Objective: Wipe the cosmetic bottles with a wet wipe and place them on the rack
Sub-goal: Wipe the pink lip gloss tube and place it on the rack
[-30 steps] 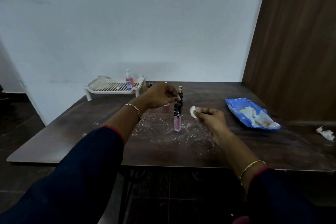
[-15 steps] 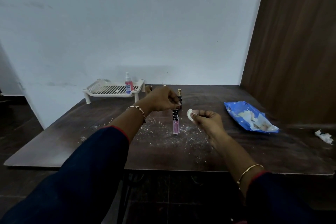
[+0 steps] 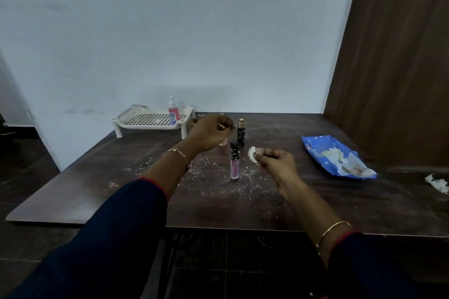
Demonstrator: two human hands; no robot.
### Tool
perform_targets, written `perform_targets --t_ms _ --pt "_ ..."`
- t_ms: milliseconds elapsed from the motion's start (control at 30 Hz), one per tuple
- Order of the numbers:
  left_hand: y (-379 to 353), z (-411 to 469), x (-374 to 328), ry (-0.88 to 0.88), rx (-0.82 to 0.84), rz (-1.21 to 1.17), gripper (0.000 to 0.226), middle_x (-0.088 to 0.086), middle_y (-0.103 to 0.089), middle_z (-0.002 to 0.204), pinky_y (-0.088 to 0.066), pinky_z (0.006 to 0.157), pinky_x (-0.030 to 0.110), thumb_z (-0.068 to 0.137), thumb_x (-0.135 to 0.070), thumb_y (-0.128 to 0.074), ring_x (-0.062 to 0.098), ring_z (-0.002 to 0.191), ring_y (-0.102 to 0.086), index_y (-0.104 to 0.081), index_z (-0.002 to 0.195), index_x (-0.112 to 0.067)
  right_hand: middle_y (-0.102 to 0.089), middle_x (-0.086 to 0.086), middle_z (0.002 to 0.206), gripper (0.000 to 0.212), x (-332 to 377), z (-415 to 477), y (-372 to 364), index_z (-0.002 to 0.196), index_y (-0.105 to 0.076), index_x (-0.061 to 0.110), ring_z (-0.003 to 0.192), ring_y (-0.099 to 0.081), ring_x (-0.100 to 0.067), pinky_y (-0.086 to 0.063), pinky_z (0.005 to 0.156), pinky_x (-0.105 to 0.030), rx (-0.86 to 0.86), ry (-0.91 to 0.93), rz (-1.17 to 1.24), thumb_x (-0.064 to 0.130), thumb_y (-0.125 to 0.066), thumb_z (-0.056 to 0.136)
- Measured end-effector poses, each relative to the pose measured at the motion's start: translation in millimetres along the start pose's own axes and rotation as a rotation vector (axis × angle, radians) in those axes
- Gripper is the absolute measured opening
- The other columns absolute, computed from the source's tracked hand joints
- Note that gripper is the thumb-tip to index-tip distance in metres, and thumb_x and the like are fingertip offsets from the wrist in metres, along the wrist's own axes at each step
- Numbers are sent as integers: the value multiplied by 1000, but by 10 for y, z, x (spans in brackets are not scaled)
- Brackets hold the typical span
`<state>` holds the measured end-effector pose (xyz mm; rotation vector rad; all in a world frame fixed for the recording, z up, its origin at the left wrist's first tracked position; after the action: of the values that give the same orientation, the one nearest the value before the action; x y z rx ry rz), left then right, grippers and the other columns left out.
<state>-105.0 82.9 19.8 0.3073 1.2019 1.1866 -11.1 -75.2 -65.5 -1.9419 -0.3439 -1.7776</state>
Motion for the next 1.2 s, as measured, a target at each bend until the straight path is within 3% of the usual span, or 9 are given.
perform_targets --t_ms 200,333,400,500,633,733,867,967,1200 --pt "-13 -182 -18 -130 91 -4 43 -12 -71 106 -50 96 37 84 0 -49 0 105 -61 -63 120 -20 -67 -3 77 12 -18 -24 -70 77 -65 13 70 -60 -10 -52 70 -24 -40 49 41 2 -70 80" --pt "-87 -249 38 -119 86 172 50 -22 -67 110 -11 111 46 87 -6 -46 -1 121 -51 -51 131 -29 -67 -6 80 11 -23 -46 -123 90 -68 3 72 -61 -11 -51 71 -22 -100 154 29 2 -70 79" --pt "-115 -257 60 -119 89 177 55 -25 -66 111 -3 111 54 88 -8 -46 1 125 -48 -43 137 -33 -68 -11 85 13 -21 -35 -144 92 -68 3 76 -63 -14 -52 75 -23 -113 189 2 1 -70 79" --pt "-148 -281 93 -96 89 126 66 -22 -66 112 3 112 51 89 -7 -46 5 134 -39 -26 144 -37 -67 -16 86 10 23 -27 -201 85 -67 6 77 -61 -17 -51 74 -27 -118 265 -81 2 -71 78" --pt "-175 -289 159 -77 63 60 70 -16 -70 108 -13 111 54 86 -9 -49 13 121 -53 -23 146 -33 -63 -3 71 24 108 -22 -330 67 -56 17 66 -57 -9 -49 61 -17 -106 393 -221 3 -73 76" --pt "-182 -295 174 -50 19 51 68 -19 -70 107 -6 110 49 85 -8 -51 11 127 -48 -27 145 -31 -52 8 59 35 76 -5 -368 61 -48 22 57 -48 -5 -44 55 -23 -110 465 -321 5 -75 75" --pt "-192 -282 178 -46 35 55 67 -20 -70 104 -11 110 50 83 -7 -51 5 121 -51 -32 143 -28 -56 3 57 35 -86 36 -312 56 -50 19 55 -52 -9 -49 56 -33 -103 455 -459 1 -74 73" --pt "-189 -270 175 -55 56 76 66 -22 -69 105 -15 109 49 82 -8 -51 5 111 -57 -33 143 -28 -65 0 65 29 -140 67 -283 57 -58 18 64 -64 -16 -56 67 -38 -68 419 -516 -1 -75 71" --pt "-187 -277 150 -22 75 67 64 -21 -69 105 -17 108 49 80 -5 -50 5 117 -54 -39 139 -29 -63 8 62 35 97 53 -320 57 -56 27 58 -58 -6 -52 61 -28 -56 495 -485 2 -74 74"
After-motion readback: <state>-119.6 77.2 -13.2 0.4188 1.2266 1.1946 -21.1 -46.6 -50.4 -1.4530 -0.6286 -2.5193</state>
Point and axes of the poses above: each hand's wrist, its own z-axis towards the middle knuckle, its own y-axis out of the back of the hand, x = y × z, the point moved 4 cm from there along z, towards the middle knuckle
